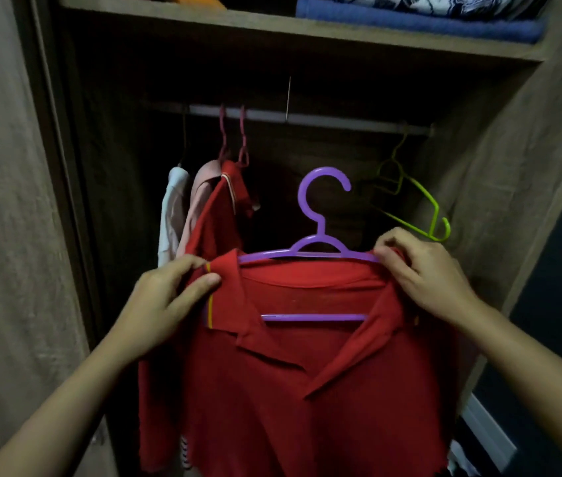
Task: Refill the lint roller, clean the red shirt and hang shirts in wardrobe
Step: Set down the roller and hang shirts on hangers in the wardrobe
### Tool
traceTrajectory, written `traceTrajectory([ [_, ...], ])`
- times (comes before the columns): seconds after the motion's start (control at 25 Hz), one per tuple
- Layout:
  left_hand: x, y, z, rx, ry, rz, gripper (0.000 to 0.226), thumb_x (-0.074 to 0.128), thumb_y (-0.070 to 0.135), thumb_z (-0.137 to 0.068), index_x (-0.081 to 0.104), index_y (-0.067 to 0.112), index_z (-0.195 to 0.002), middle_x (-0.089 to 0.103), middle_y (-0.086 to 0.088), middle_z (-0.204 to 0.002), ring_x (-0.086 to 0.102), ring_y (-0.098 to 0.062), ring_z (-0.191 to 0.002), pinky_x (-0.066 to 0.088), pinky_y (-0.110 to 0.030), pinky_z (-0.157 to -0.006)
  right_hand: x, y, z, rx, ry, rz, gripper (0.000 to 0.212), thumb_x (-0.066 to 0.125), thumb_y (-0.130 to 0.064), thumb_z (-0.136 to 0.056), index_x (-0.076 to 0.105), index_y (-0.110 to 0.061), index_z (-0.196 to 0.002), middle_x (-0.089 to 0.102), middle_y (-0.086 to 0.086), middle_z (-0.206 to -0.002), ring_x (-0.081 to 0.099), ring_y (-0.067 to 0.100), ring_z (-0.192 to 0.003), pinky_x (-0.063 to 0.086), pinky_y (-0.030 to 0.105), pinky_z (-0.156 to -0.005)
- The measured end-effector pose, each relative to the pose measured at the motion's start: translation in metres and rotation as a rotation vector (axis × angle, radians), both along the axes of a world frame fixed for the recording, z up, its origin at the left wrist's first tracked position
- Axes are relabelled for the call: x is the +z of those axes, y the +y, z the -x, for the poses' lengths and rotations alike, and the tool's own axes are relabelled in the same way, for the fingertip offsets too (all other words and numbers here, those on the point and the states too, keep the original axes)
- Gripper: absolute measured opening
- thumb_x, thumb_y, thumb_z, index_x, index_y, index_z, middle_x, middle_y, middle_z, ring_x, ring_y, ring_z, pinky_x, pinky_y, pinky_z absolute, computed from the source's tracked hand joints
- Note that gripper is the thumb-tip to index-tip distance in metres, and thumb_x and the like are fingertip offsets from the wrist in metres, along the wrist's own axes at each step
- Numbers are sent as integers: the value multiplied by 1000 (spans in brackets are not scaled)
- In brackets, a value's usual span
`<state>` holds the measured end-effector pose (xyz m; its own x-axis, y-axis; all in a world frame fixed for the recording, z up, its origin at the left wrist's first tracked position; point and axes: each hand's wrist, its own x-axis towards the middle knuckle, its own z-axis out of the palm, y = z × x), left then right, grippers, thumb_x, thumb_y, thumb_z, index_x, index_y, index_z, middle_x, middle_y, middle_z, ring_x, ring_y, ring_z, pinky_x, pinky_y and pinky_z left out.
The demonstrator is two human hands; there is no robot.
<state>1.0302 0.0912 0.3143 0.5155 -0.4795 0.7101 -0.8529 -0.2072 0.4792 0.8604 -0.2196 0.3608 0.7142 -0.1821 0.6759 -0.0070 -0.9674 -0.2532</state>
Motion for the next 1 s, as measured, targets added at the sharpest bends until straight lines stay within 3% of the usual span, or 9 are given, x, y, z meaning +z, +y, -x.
traceTrajectory([
  [0.12, 6, 10, -12, 22, 98, 42, 33, 51, 61, -76, 62, 32, -86, 64, 11, -79, 55, 1, -67, 45, -27, -68, -4, -18, 8, 300, 196, -311, 52, 29, -79, -77, 61, -44, -97, 69, -18, -96, 60, -3, -92, 46, 23, -91],
  [0.28, 21, 18, -17, -129, 218, 50, 30, 60, 62, -67, 70, 43, -88, 72, 18, -86, 60, 8, -81, 47, -16, -77, -15, -18, 8, 343, 115, -482, 42, 44, -62, -83, 67, -27, -88, 69, -27, -83, 57, -13, -78, 44, 7, -76],
  [0.44, 21, 28, -12, -228, 329, 74, 26, 68, 58, -70, 74, 37, -84, 73, 17, -84, 61, 7, -79, 47, -8, -72, -20, -14, -2, 225, 183, -452, 66, 38, -75, -76, 59, -13, -78, 59, -18, -68, 52, -5, -67, 40, 17, -67],
  [0.52, 20, 28, -6, -154, 344, 127, 15, 70, 44, -76, 75, 31, -81, 73, 13, -80, 61, 3, -76, 48, -13, -70, -22, -6, -11, 117, 125, -249, 37, 43, -53, -89, 60, -20, -88, 60, -16, -84, 57, 6, -83, 39, 22, -78],
  [0.6, 20, 23, 4, 43, 214, 139, 26, 65, 52, -73, 74, 29, -84, 73, 14, -81, 63, 3, -75, 48, -18, -71, -17, 17, -20, 116, -1, -184, 18, 51, -30, -86, 56, -25, -102, 58, -7, -97, 55, 8, -91, 37, 15, -82],
  [0.68, 25, 8, 24, 244, 57, 134, 35, 58, 54, -73, 74, 27, -88, 74, 13, -84, 66, -1, -78, 50, -23, -70, -6, 56, -28, 310, 41, -487, 20, 56, -25, -87, 47, -29, -104, 58, -6, -94, 55, 1, -84, 40, 9, -77],
  [0.8, 26, -27, 54, 356, -100, 126, 37, 52, 49, -79, 73, 22, -90, 76, 4, -86, 70, -14, -78, 46, -24, -68, 3, 97, -53, 436, 220, -1004, 35, 51, -27, -92, 35, -26, -124, 60, -1, -104, 60, 6, -85, 44, 18, -77],
  [0.92, 24, -54, 71, 366, -90, 37, 32, 44, 51, -86, 64, 28, -97, 73, 7, -89, 68, -17, -82, 45, -25, -70, 16, 105, -81, 402, 44, -1361, 51, 53, -26, -91, 32, -15, -137, 60, 7, -99, 58, 11, -78, 42, 26, -79],
  [1.0, 30, -61, 74, 306, 3, -86, 46, 30, 69, -82, 54, 36, -103, 69, 10, -92, 66, -19, -88, 50, -37, -75, 22, 101, -95, 357, -33, -1402, 60, 58, -20, -88, 28, -11, -139, 60, 9, -92, 60, 15, -82, 44, 30, -83],
])
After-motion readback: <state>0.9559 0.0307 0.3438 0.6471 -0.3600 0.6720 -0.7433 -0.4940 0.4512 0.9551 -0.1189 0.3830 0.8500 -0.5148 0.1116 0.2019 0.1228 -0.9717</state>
